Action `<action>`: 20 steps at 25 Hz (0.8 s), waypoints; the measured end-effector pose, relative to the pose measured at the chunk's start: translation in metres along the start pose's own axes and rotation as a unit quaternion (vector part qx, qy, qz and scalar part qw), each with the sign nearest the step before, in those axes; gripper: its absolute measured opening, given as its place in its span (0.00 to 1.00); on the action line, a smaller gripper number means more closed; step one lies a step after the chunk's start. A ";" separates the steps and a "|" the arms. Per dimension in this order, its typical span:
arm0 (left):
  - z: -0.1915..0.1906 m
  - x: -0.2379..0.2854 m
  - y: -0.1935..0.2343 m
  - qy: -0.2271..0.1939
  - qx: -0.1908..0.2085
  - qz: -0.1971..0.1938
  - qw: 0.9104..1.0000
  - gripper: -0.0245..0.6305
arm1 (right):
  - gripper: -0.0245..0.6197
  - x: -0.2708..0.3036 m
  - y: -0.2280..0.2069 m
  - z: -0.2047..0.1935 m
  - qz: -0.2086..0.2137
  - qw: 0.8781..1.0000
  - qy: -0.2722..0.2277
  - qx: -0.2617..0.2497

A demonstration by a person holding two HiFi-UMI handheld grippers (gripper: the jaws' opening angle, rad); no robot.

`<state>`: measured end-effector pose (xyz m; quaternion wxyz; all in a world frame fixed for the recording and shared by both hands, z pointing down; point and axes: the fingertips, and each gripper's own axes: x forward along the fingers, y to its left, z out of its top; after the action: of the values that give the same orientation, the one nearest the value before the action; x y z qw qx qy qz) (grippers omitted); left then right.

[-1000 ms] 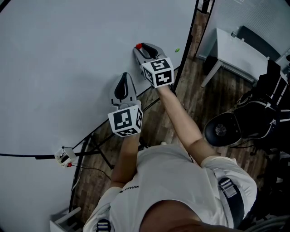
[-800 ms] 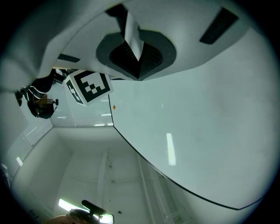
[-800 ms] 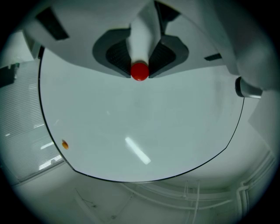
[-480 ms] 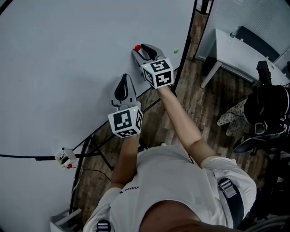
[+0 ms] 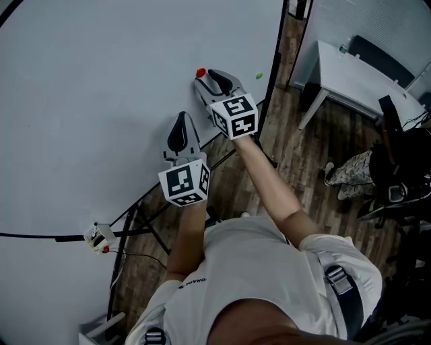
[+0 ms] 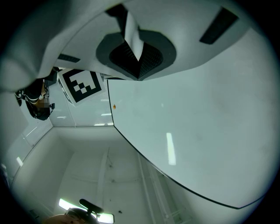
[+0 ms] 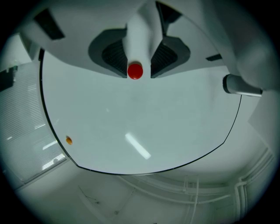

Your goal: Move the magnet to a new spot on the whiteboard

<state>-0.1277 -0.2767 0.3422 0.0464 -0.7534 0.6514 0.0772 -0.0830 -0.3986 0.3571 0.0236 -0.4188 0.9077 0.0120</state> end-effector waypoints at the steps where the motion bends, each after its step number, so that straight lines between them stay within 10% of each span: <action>1: 0.000 0.000 0.000 0.000 0.000 -0.001 1.000 0.04 | 0.29 -0.002 0.000 0.001 -0.002 1.000 -0.002 0.000; 20: 0.000 0.004 -0.006 -0.002 -0.002 -0.011 1.000 0.04 | 0.07 -0.036 0.012 0.009 -0.011 1.000 -0.017 0.003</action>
<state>-0.1217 -0.2794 0.3418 0.0469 -0.7603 0.6430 0.0792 -0.0688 -0.3633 0.3501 0.0407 -0.4285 0.9025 0.0160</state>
